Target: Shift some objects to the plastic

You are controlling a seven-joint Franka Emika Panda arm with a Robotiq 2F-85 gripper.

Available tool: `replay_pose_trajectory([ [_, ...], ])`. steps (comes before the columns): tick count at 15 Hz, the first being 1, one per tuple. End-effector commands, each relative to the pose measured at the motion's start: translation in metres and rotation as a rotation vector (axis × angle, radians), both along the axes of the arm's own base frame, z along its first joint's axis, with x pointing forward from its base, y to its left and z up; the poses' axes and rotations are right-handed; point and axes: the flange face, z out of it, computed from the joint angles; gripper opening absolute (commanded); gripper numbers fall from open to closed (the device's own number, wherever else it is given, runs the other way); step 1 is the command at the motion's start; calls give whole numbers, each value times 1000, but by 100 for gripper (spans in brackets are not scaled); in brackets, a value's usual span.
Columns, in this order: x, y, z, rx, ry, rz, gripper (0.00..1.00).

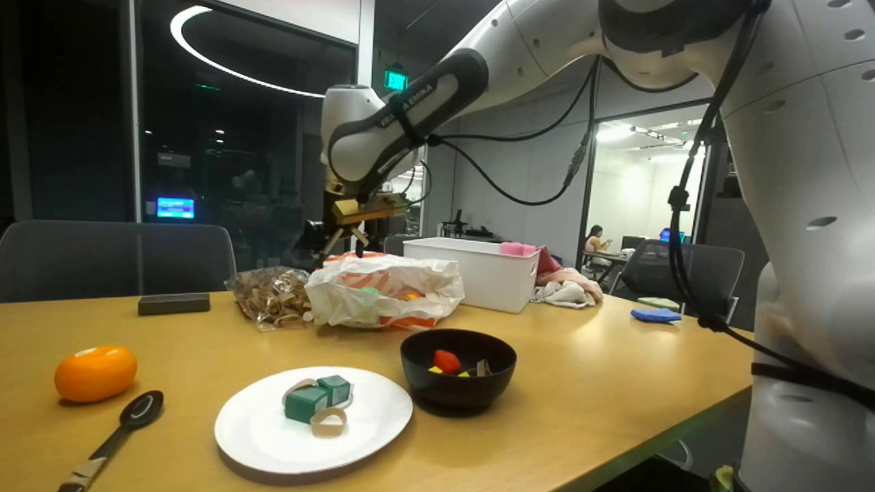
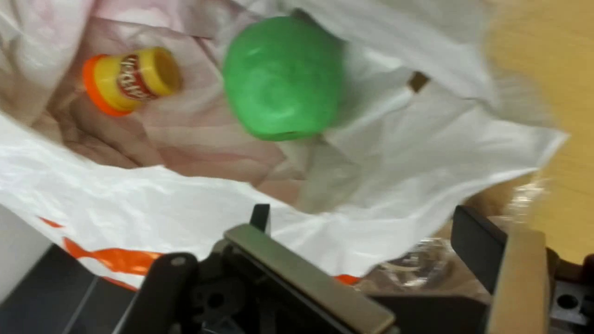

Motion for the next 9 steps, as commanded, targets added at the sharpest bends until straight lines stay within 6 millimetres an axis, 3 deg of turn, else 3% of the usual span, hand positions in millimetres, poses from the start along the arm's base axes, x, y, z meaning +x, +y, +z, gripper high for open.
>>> replay_pose_trajectory([
  [1,-22,72,17,71,6,187,100],
  [4,-36,136,8,135,51,340,100],
  [9,-47,210,-32,239,138,588,100],
])
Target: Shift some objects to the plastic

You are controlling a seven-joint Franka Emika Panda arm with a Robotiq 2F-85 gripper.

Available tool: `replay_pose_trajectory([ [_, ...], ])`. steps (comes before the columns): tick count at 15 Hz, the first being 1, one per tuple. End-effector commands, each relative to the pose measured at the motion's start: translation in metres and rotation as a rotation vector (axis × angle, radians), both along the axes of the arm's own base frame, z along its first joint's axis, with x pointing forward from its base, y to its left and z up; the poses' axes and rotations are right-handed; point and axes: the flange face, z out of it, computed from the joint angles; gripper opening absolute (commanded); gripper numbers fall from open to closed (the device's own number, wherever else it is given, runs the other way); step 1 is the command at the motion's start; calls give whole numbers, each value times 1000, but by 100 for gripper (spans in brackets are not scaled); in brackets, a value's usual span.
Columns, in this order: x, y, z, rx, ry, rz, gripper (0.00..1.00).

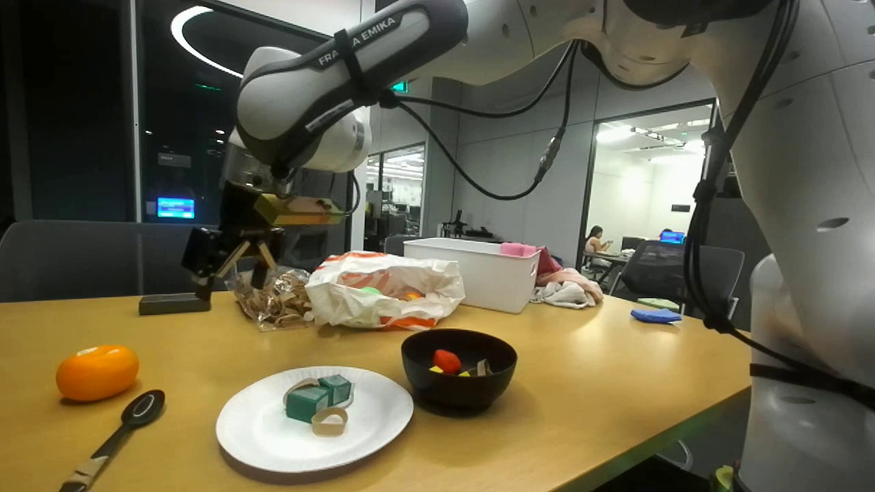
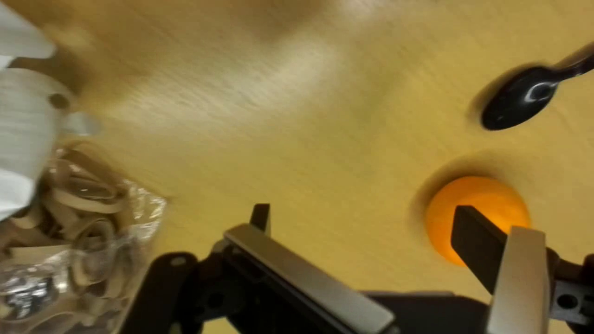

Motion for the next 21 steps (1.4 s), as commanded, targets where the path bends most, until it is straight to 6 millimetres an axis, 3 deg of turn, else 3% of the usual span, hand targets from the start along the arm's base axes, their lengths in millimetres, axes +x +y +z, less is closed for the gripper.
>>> replay_pose_trajectory([
  [1,-1,36,-22,82,24,176,100],
  [5,-2,71,-40,162,-2,360,100],
  [8,0,85,-47,205,-53,472,100],
  [15,12,82,-78,171,-177,692,100],
  [21,20,82,-98,171,-295,752,100],
])
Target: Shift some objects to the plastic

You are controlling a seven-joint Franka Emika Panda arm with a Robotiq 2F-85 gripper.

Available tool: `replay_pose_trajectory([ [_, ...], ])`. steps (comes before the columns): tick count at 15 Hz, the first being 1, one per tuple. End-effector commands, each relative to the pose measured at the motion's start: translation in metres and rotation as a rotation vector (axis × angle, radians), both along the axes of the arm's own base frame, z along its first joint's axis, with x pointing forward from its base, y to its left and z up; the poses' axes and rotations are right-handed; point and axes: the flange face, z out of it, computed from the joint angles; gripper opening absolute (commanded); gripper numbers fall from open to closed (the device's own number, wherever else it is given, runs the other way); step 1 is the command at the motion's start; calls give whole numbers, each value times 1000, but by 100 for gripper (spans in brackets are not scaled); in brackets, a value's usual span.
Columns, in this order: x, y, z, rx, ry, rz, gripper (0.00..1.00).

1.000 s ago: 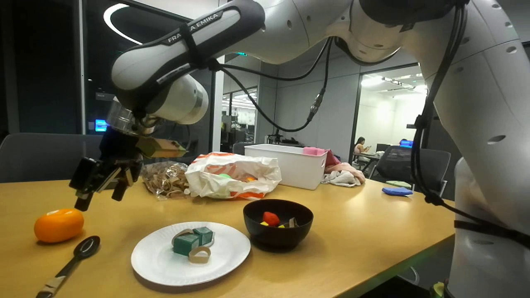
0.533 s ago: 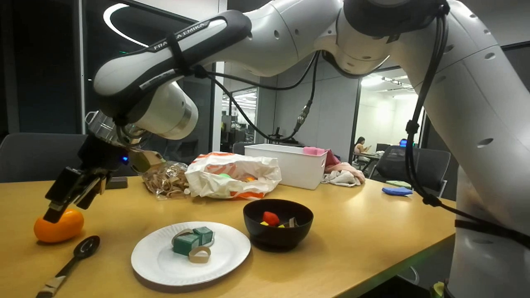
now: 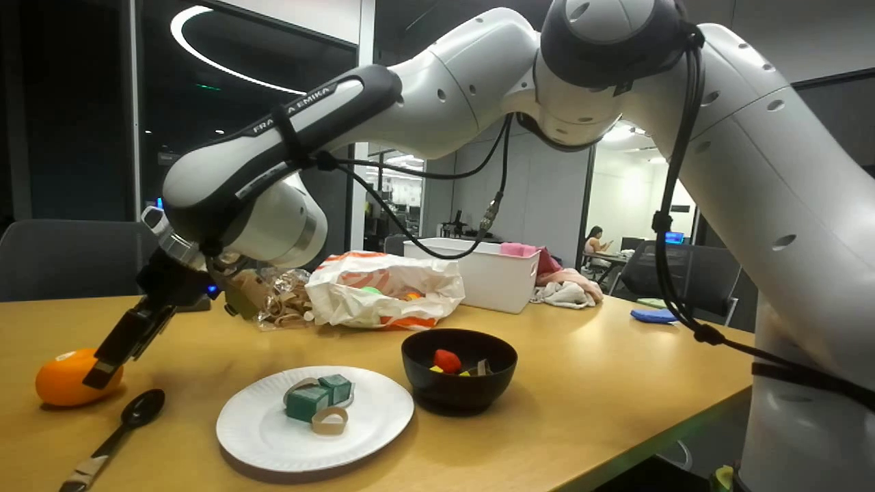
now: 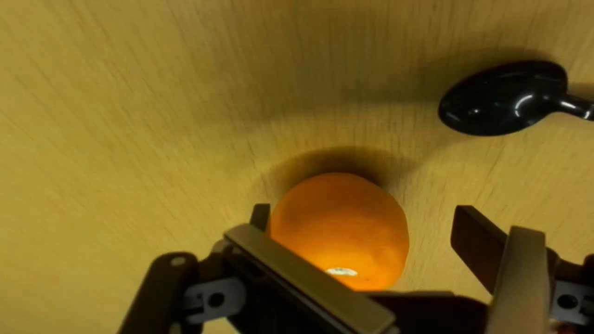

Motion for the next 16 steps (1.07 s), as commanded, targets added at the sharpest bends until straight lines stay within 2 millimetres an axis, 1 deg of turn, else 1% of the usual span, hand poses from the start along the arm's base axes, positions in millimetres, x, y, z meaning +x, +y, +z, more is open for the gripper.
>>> replay_pose_trajectory([
  [1,7,8,-2,47,-68,30,100],
  [7,5,17,-11,85,-79,48,100],
  [8,6,17,-11,90,-85,50,75],
  [9,6,16,-11,93,-86,50,73],
  [12,9,14,-9,97,-91,37,52],
  [14,11,11,-3,85,-92,17,52],
  [15,12,9,3,81,-101,10,52],
  [16,16,4,14,74,-128,-19,52],
])
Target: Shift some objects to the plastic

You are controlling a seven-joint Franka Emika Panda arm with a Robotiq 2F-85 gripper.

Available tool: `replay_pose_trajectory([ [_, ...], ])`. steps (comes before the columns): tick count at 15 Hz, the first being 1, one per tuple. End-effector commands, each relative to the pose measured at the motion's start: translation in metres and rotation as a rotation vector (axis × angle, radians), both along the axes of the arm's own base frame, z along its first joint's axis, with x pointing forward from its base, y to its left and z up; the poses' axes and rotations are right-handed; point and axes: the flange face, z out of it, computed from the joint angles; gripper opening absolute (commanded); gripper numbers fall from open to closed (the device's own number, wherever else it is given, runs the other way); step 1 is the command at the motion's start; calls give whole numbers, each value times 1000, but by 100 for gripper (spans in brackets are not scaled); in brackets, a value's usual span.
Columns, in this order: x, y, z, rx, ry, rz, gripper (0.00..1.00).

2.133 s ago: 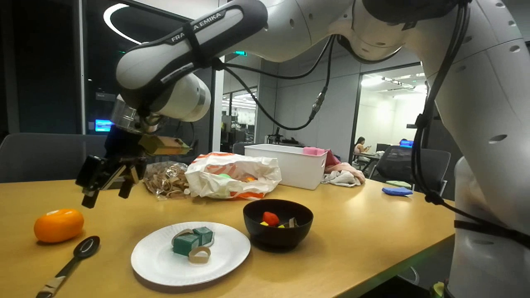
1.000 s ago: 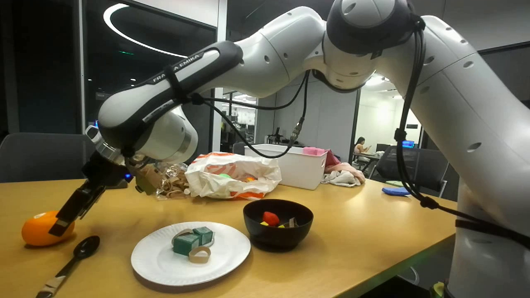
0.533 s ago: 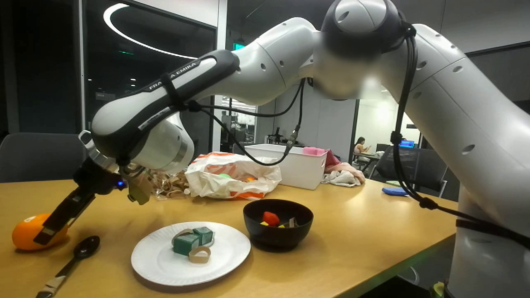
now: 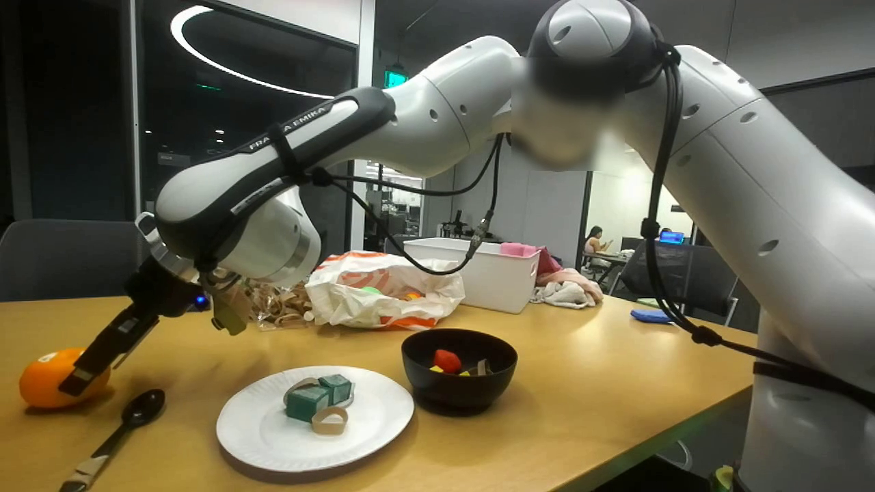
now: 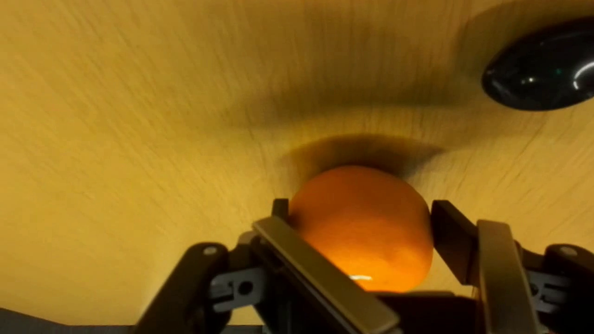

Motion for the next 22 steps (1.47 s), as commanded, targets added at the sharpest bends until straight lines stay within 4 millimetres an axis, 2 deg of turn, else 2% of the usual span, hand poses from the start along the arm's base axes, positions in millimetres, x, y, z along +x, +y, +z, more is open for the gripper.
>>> replay_pose_trajectory([
  [1,16,-13,44,0,-107,-89,52],
  [4,32,-56,97,21,-203,-228,52],
  [8,39,-141,164,45,-288,-439,52],
  [11,34,-210,195,42,-335,-601,52],
  [14,21,-285,202,11,-346,-768,52],
  [19,6,-395,180,-106,-309,-1039,52],
  [21,7,-426,175,-179,-297,-1143,52],
  [22,6,-435,174,-234,-296,-1182,52],
])
